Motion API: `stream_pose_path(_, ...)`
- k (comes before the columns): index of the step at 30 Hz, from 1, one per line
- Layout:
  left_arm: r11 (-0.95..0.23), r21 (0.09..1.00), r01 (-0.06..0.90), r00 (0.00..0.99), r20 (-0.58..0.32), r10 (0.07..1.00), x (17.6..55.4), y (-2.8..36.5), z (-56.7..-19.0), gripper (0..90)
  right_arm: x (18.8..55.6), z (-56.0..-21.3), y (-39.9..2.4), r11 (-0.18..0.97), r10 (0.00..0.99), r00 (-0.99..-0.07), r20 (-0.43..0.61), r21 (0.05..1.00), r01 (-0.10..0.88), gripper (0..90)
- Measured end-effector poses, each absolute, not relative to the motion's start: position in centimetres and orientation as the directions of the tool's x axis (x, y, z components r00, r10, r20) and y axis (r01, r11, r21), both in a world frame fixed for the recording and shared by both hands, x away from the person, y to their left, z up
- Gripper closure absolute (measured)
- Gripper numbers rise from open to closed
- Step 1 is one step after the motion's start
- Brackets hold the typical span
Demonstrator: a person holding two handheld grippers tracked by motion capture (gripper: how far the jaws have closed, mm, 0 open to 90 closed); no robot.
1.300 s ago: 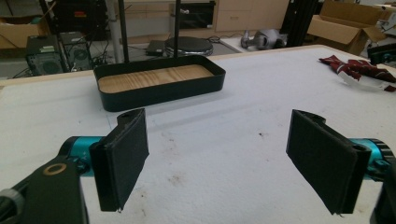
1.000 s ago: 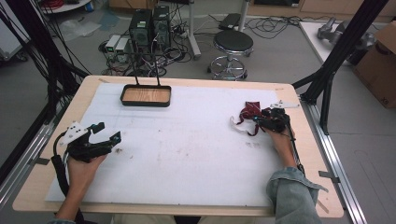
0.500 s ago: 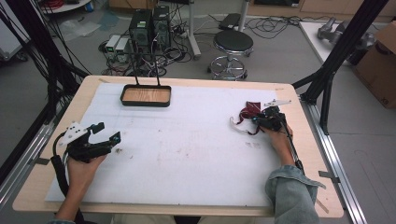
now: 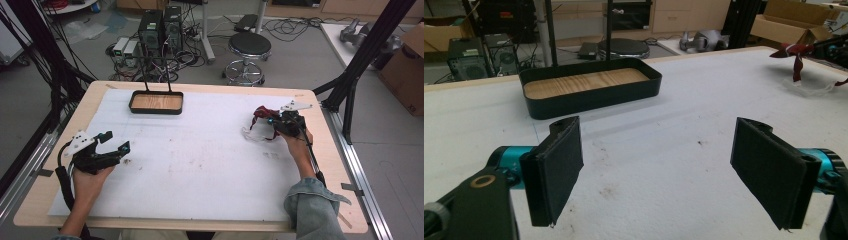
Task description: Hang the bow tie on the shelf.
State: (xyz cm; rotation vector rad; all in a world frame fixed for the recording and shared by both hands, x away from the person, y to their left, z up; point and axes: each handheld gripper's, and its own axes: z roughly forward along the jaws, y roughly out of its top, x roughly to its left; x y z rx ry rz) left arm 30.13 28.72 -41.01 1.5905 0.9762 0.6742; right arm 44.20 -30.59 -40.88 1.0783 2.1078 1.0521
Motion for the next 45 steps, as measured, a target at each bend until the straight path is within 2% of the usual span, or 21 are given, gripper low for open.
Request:
stream_pose_path(11,-0.057,0.971,0.231,0.500,-0.068,0.864,29.9,28.8,-40.9,21.1,43.9,-36.8,-27.5,0.380,0.820,-0.547,-0.167,0.874,0.302,73.9)
stream_pose_path(22,-0.063,0.970,0.233,0.505,-0.066,0.860,30.0,28.7,-41.0,21.3,44.5,-33.8,-24.1,0.393,0.805,-0.556,-0.204,0.887,0.244,73.8)
stream_pose_path(28,-0.068,0.970,0.233,0.506,-0.061,0.860,30.0,28.6,-41.1,21.3,45.2,-32.8,-21.7,0.403,0.787,-0.571,-0.231,0.894,0.194,73.9)
stream_pose_path(45,-0.061,0.972,0.225,0.518,-0.066,0.853,30.0,28.6,-41.1,21.3,47.0,-31.4,-14.5,0.366,0.764,-0.610,-0.210,0.920,0.142,73.8)
